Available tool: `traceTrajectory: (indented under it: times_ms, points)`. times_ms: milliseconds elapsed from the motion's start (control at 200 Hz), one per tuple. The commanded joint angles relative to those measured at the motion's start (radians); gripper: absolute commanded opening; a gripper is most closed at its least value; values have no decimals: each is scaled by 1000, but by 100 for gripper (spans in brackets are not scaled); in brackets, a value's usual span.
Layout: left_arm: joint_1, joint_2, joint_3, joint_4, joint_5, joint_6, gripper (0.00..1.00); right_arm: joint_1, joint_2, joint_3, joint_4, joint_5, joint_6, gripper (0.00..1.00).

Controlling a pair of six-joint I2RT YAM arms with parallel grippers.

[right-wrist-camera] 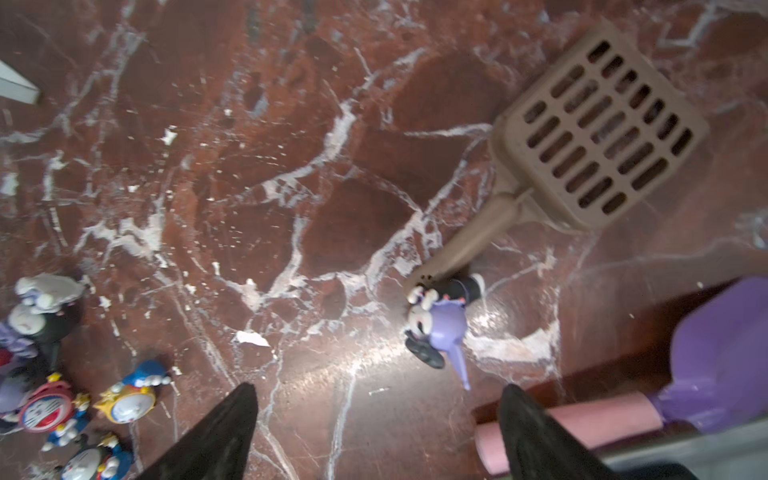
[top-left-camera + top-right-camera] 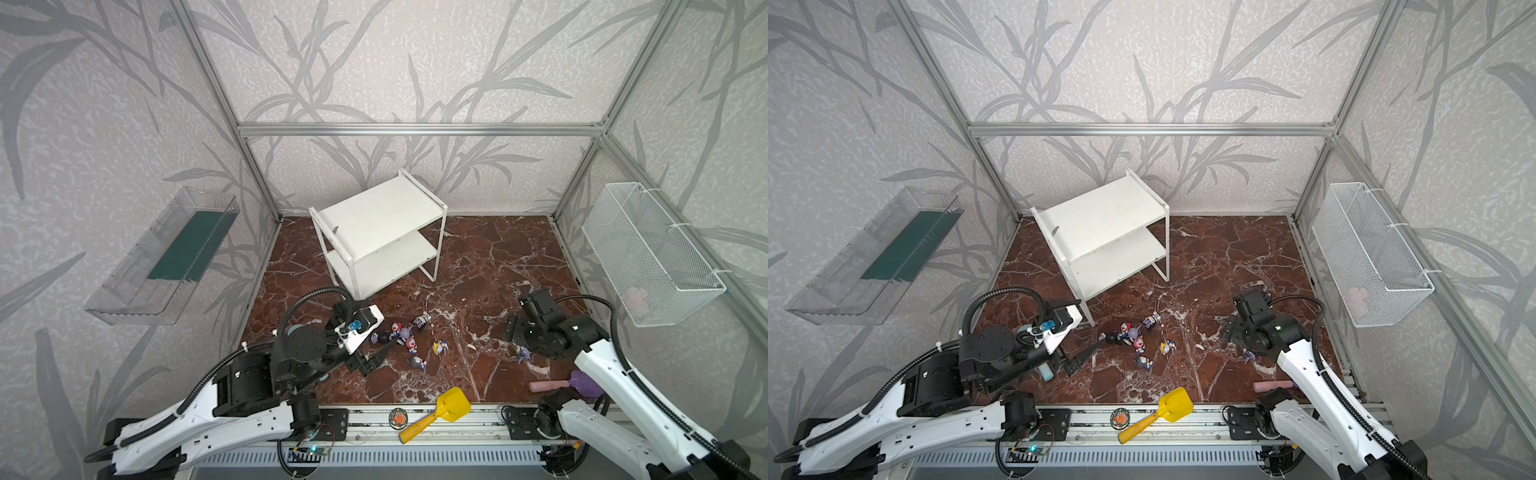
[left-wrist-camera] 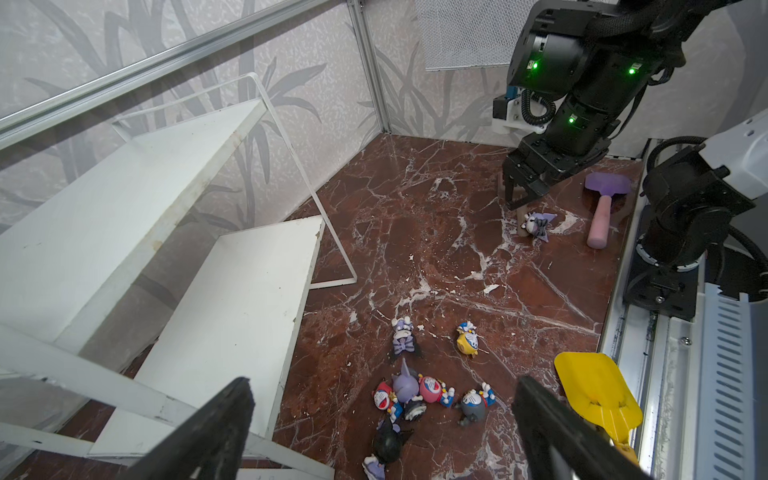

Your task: Place and organize the plastic toys onto the shelf

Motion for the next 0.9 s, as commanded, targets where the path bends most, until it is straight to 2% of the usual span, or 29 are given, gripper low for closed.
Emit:
traceTrajectory:
  times_ms: [0, 100, 305, 470, 660, 895]
  points:
    - [8, -26, -15, -24, 53, -25, 99, -16, 1, -7, -94, 14, 94, 92]
    - [9, -47, -25, -16, 67, -26, 99, -34, 16, -28, -44, -24, 95, 92]
    - [11, -74, -41, -2, 78, -29, 99, -124, 94, -120, 159, -208, 73, 92]
    - [12, -65, -45, -2, 82, -30, 99, -142, 121, -127, 205, -181, 28, 92]
    - [32, -34, -37, -2, 102, -33, 99, -241, 184, -152, 307, -259, -50, 92]
    - [65, -4, -31, 5, 131, -41, 99, -275, 324, -100, 350, -270, -137, 92]
